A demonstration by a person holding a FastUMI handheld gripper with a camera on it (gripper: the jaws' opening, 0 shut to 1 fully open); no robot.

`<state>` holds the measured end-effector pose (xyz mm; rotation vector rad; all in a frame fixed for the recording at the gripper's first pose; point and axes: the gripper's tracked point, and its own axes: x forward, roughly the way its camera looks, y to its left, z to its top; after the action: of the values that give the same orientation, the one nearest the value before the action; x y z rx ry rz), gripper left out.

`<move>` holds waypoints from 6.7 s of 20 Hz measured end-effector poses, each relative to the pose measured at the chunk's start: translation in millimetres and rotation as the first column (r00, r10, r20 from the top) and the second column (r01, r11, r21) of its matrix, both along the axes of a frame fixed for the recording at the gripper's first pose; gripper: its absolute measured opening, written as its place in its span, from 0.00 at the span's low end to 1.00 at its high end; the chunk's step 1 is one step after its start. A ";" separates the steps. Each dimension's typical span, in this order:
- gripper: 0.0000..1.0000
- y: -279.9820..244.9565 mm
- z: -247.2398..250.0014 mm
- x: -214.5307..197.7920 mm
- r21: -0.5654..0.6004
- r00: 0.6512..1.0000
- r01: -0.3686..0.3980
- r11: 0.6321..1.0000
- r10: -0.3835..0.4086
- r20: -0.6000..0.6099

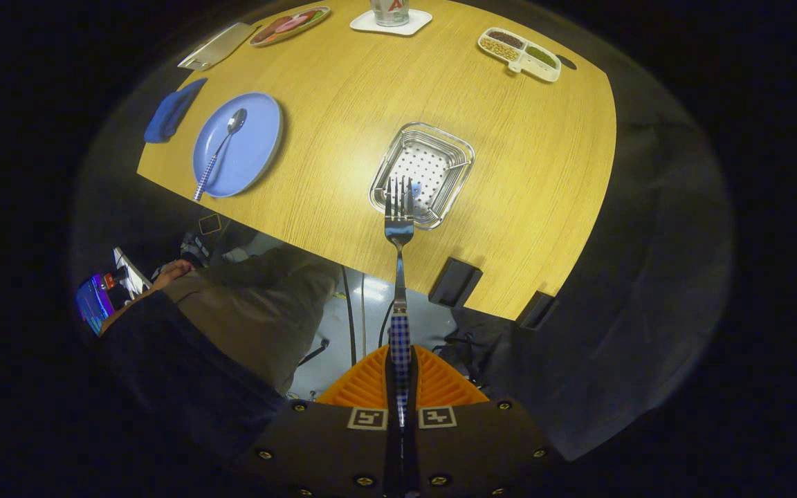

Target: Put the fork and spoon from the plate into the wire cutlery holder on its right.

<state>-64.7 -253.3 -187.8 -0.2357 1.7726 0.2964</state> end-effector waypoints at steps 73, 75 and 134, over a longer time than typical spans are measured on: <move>0.30 300.8 -43.1 21.4 0.122 0.989 -0.027 0.992 0.009 0.146; 0.30 317.8 -51.8 25.2 0.127 0.990 -0.013 0.992 -0.005 0.139; 0.07 112.9 -10.0 -8.0 0.039 0.981 0.141 0.989 -0.134 -0.141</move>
<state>-72.8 -140.4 -197.9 -0.0582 1.9054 0.2610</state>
